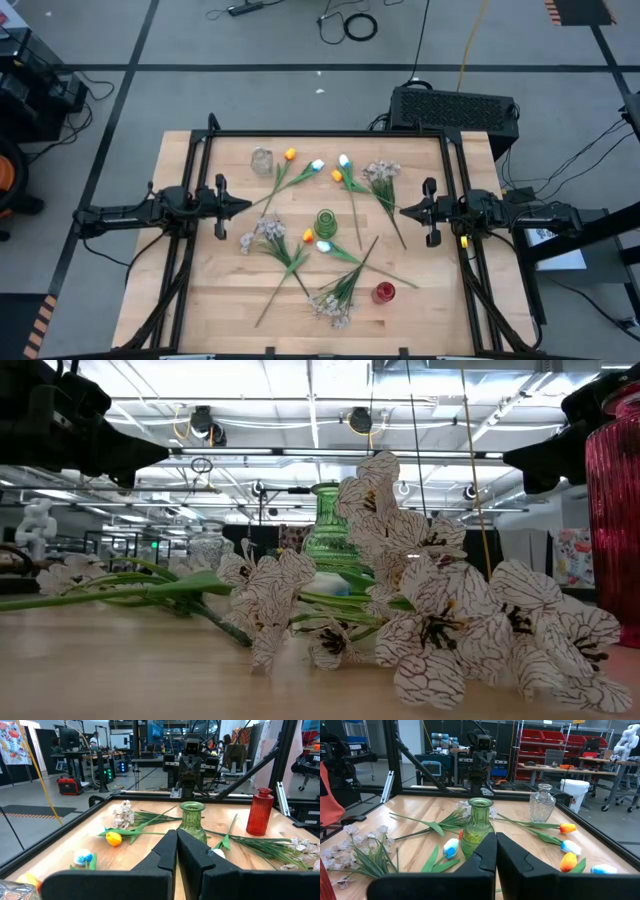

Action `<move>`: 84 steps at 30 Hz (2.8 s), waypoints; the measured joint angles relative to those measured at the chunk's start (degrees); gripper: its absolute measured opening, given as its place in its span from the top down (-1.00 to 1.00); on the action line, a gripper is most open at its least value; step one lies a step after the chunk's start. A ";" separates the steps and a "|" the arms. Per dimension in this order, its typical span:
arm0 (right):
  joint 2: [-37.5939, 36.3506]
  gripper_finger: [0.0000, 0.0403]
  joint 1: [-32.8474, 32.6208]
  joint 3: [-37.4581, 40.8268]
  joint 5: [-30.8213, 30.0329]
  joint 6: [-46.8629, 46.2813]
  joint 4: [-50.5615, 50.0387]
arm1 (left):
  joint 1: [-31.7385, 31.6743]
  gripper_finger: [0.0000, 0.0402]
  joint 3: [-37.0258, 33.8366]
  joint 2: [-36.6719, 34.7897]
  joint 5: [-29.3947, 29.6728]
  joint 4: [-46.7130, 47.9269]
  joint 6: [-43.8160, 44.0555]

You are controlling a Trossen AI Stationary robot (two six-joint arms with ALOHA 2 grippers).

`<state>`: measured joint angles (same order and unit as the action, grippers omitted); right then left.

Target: Sort flowers into vase by color

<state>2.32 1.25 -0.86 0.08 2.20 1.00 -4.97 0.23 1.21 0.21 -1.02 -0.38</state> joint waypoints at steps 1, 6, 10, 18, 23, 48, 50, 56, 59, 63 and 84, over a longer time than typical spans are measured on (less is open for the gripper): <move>-0.01 1.00 0.00 0.00 0.02 0.00 -0.01 | 0.00 0.90 0.02 0.02 0.00 0.02 0.00; 0.00 1.00 0.00 0.00 0.00 0.00 -0.01 | 0.02 0.90 0.00 0.00 0.00 0.02 0.00; 0.00 1.00 -0.02 0.00 0.00 0.00 0.01 | 0.01 0.90 0.01 0.01 0.00 0.00 0.00; 0.01 1.00 0.00 0.00 0.01 0.00 0.00 | 0.02 0.90 0.00 0.02 0.00 0.02 0.00; 0.01 1.00 -0.02 0.00 0.00 0.00 0.01 | 0.00 0.90 0.01 0.02 0.00 0.00 0.00; 0.01 1.00 0.01 0.00 -0.13 3.98 0.69 | 0.01 0.90 0.00 0.02 0.00 0.02 0.00; -0.01 1.00 0.03 0.00 -0.11 4.35 0.97 | 0.00 0.90 0.01 0.02 0.00 0.01 -0.02; 0.01 1.00 0.03 0.00 -0.11 -0.26 0.46 | 0.00 0.90 0.00 0.00 0.00 0.02 0.00; 0.03 1.00 0.01 -0.04 -0.14 -4.18 1.76 | 0.01 0.90 0.00 0.02 0.00 0.02 -0.01; 1.32 1.00 0.09 -4.04 -3.19 -8.58 4.16 | 0.00 0.90 0.01 0.01 0.00 0.02 -0.01; 48.98 1.00 -0.54 -68.44 -10.67 -7.32 -30.72 | 0.02 0.90 0.02 0.00 0.01 0.02 0.00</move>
<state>51.30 0.71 -69.30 -10.59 -5.13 -29.72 -4.95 0.25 1.21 0.22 -0.99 -0.38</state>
